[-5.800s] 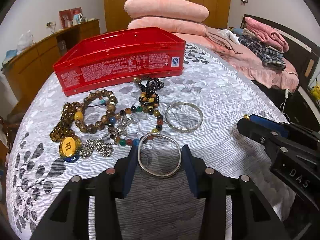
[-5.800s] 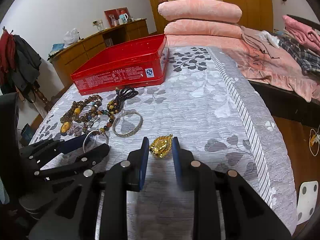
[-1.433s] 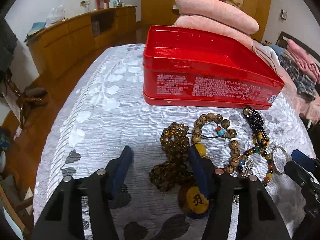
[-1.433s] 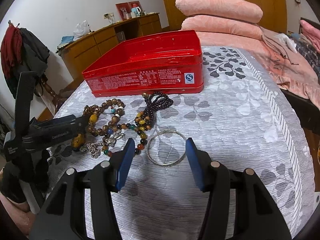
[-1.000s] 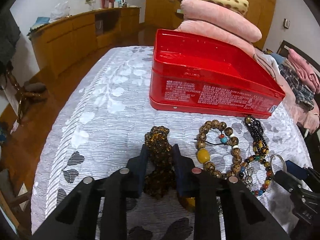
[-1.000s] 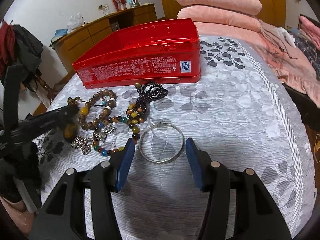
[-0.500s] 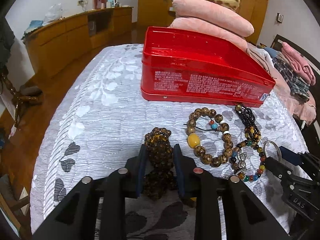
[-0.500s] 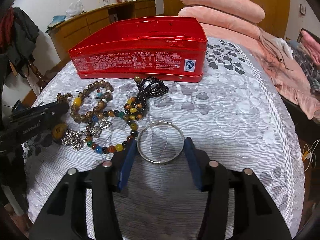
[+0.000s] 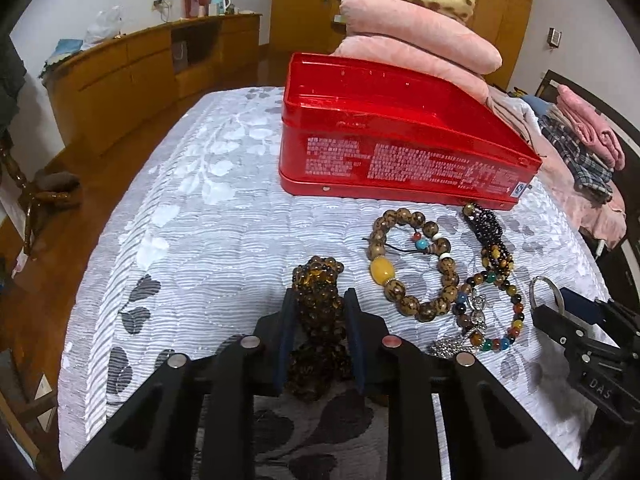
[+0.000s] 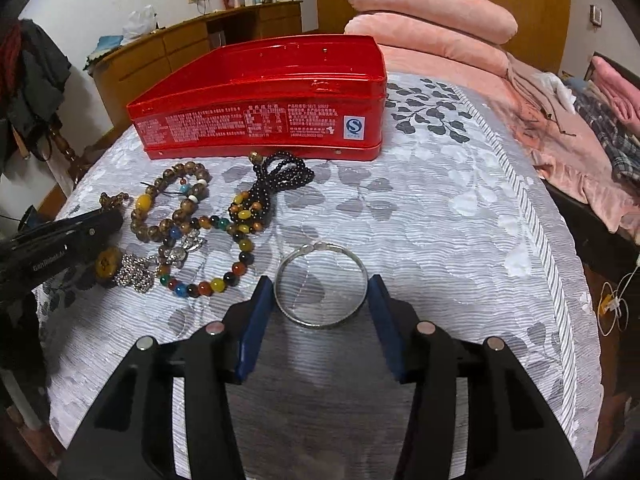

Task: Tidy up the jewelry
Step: 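Grasp the dark brown bead bracelet with the left tool while the right tool approaches a silver bangle, then carry the bead bracelet and silver bangle into the red tin box and open both tools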

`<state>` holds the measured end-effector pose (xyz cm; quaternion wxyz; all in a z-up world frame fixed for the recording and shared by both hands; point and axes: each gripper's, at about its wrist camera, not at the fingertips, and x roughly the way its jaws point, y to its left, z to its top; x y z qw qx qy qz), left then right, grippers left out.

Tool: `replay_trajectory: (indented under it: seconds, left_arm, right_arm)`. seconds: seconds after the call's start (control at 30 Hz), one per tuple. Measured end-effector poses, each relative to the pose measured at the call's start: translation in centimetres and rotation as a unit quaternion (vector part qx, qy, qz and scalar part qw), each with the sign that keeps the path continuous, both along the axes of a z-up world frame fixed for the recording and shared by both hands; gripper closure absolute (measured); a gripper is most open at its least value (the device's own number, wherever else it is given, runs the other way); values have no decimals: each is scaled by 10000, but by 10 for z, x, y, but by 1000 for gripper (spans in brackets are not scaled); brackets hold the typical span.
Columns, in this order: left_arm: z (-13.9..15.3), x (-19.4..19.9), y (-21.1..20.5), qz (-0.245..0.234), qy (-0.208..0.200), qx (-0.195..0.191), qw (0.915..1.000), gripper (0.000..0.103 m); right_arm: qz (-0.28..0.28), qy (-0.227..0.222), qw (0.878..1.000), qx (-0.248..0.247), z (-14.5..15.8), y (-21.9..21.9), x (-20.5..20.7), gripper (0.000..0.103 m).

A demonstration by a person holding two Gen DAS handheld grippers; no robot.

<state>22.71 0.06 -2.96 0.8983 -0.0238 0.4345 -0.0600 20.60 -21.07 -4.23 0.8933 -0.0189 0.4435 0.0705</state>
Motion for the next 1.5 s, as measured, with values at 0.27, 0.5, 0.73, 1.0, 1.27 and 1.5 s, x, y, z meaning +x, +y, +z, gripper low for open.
replay_trajectory:
  seconds: [0.27,0.5,0.73,1.0,1.27,1.5]
  left_arm:
    - [1,3,-2,5,-28,-7,10000,79]
    - [9,-7,3,19,-216,-215,9995,80]
    - [34,-16,-1,-114,-550,-341,9978,81]
    - [57,-10,-4,-150,-833,-483,9952,81]
    - [82,1,-2,-133,-1153,-670,9910,81]
    - [92,25,-7,-135,-1195,-698,9903,81]
  right_arm:
    - [-22,-34,10000,45,0,-2,0,56]
    - [26,-269,9996,69,15,1,-6,56]
    - [153,-488,9986,106,34,6,-6,56]
    - [269,-647,9974,180,52,15,4,56]
    - [374,-765,9960,260,66,24,20,56]
    - [366,-895,9948,323,83,26,44,56]
